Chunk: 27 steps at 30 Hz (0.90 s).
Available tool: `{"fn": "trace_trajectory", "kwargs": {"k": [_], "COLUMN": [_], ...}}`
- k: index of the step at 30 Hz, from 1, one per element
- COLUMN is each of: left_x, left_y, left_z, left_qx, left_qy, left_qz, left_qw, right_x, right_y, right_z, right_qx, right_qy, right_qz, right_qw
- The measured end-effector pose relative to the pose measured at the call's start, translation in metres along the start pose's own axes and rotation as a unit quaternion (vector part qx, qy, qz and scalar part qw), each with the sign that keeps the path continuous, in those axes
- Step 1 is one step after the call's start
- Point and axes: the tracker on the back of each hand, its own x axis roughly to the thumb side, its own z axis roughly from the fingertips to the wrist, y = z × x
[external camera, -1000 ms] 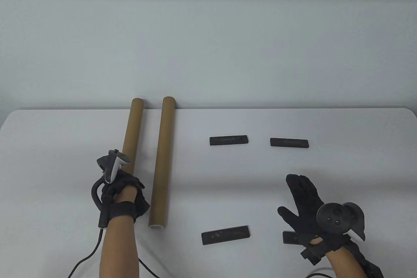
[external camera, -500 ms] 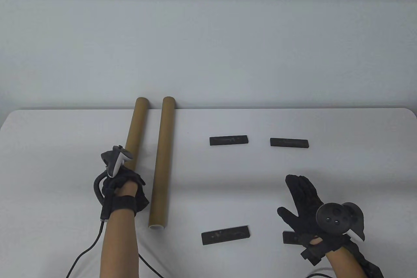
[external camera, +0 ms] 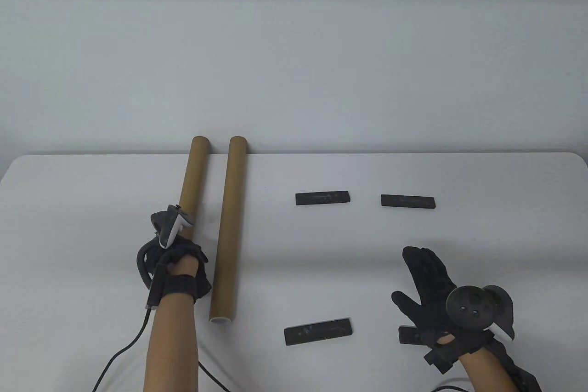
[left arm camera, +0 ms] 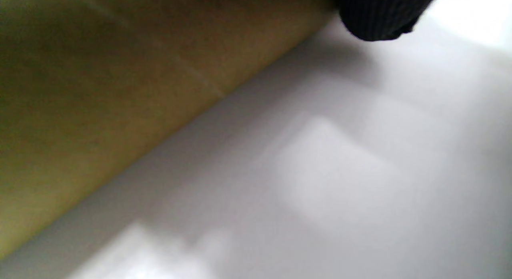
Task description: Roll up papers and store in mailing tubes
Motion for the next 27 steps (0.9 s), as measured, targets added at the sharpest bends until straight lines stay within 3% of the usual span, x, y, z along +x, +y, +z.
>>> {"fn": "trace_trajectory", "kwargs": {"k": [7, 10, 13, 16, 19, 21, 24, 27], "left_x": [-0.009, -0.007, 0.004, 0.015, 0.016, 0.013, 0.004, -0.006], "left_y": [0.018, 0.037, 0.053, 0.051, 0.031, 0.016, -0.01, -0.03], "left_z": [0.017, 0.045, 0.091, 0.145, 0.191, 0.211, 0.226, 0.223], "left_qx": [0.008, 0.037, 0.11, 0.199, 0.275, 0.299, 0.322, 0.326], "left_qy": [-0.006, -0.032, -0.112, -0.223, -0.334, -0.349, -0.402, -0.446], "left_qz": [0.016, 0.016, 0.014, -0.012, -0.049, -0.073, -0.085, -0.077], "left_qw": [1.0, 0.999, 0.987, 0.954, 0.9, 0.885, 0.853, 0.83], "right_x": [0.0, 0.0, 0.003, 0.008, 0.012, 0.013, 0.014, 0.015], "right_y": [-0.001, -0.001, 0.002, 0.003, 0.004, 0.004, 0.003, 0.003], "right_z": [0.0, 0.0, -0.001, -0.001, 0.0, 0.0, -0.001, 0.0], "right_qx": [-0.004, -0.004, 0.004, 0.004, 0.008, 0.01, 0.009, 0.01], "right_qy": [0.0, 0.001, -0.006, -0.014, -0.023, -0.026, -0.028, -0.031], "right_qz": [0.003, 0.004, 0.021, 0.038, 0.051, 0.058, 0.068, 0.072], "right_qw": [1.0, 1.0, 1.0, 0.999, 0.998, 0.998, 0.997, 0.997]}}
